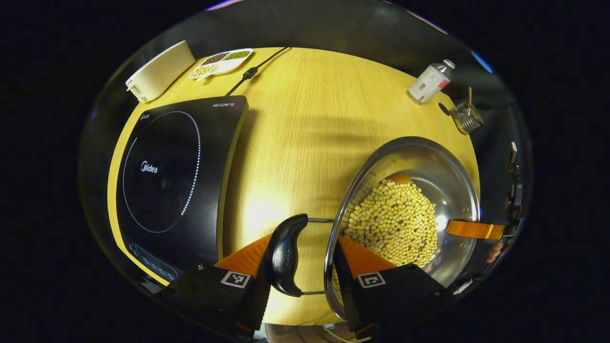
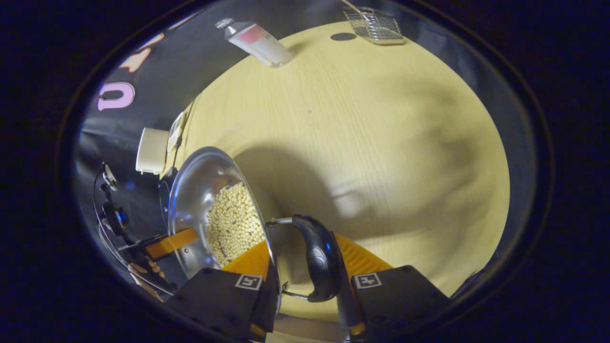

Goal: First push the handle of the pot to place it horizontally, then grasp the pot with both hands and set it on the induction cooktop.

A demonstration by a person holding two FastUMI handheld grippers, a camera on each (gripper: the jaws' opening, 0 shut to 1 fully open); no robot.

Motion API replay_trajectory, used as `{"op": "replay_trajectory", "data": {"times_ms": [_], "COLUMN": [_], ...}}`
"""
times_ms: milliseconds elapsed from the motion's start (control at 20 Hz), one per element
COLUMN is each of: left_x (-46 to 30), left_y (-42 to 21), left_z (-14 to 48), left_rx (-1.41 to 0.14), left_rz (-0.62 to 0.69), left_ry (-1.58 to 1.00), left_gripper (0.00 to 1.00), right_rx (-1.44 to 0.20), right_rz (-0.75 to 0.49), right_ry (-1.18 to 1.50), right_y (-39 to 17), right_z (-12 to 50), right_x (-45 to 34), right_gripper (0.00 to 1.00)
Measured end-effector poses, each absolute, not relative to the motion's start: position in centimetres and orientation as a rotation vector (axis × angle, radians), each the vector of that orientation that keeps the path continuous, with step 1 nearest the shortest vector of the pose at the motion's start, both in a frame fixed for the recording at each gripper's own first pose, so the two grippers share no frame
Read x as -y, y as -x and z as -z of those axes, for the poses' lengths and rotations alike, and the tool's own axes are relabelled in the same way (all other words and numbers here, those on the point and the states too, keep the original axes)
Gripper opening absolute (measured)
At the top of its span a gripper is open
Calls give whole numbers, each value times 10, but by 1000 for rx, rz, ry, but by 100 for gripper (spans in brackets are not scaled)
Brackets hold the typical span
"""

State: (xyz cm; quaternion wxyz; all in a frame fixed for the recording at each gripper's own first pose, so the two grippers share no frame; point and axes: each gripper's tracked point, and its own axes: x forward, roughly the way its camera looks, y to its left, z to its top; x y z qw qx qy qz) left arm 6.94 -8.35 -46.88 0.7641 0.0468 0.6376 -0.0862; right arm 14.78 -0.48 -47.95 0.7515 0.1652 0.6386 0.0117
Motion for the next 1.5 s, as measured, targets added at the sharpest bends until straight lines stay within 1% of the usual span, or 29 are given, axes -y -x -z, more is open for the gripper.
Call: {"op": "replay_trajectory", "data": {"times_ms": [100,250,300,350,550,600,650,700,900,950,1050,1100,1150,1200,1250,1350,1400,1450,1500], "left_x": [84,82,81,78,69,65,61,57,38,32,18,11,1,-8,-18,-39,-50,-60,-71], "left_y": [-67,-62,-60,-57,-46,-44,-43,-41,-35,-36,-36,-37,-39,-41,-43,-47,-49,-50,-51], "left_z": [461,448,444,439,428,424,421,418,405,402,393,388,383,379,375,367,363,359,357], "left_rx": [-1375,-1357,-1353,-1352,-1352,-1351,-1346,-1341,-1326,-1319,-1305,-1297,-1286,-1276,-1267,-1252,-1245,-1238,-1232], "left_rz": [204,229,238,247,277,290,301,311,361,376,405,418,429,439,447,454,454,454,453], "left_ry": [-111,-131,-136,-139,-143,-151,-158,-164,-171,-176,-182,-186,-191,-196,-199,-202,-202,-202,-198], "left_gripper": [67,67,69,67,67,69,65,67,67,67,67,67,67,69,67,66,67,67,67], "right_rx": [-1373,-1351,-1345,-1337,-1316,-1312,-1307,-1301,-1257,-1245,-1225,-1213,-1204,-1197,-1191,-1182,-1179,-1176,-1171], "right_rz": [-19,-11,-7,-1,28,35,42,49,87,98,117,124,128,130,130,127,123,119,116], "right_ry": [-360,-373,-374,-374,-378,-381,-384,-386,-387,-388,-397,-401,-405,-408,-411,-416,-417,-417,-415], "right_y": [-146,-129,-124,-120,-99,-93,-88,-81,-61,-57,-47,-42,-39,-35,-32,-27,-25,-24,-23], "right_z": [473,456,452,447,435,432,429,427,413,408,402,398,394,391,389,387,387,386,385], "right_x": [5,3,2,1,-9,-12,-15,-19,-37,-43,-59,-68,-78,-89,-100,-125,-136,-147,-158], "right_gripper": [50,50,50,50,50,55,50,55,55,50,50,55,55,55,50,50,55,50,50]}}
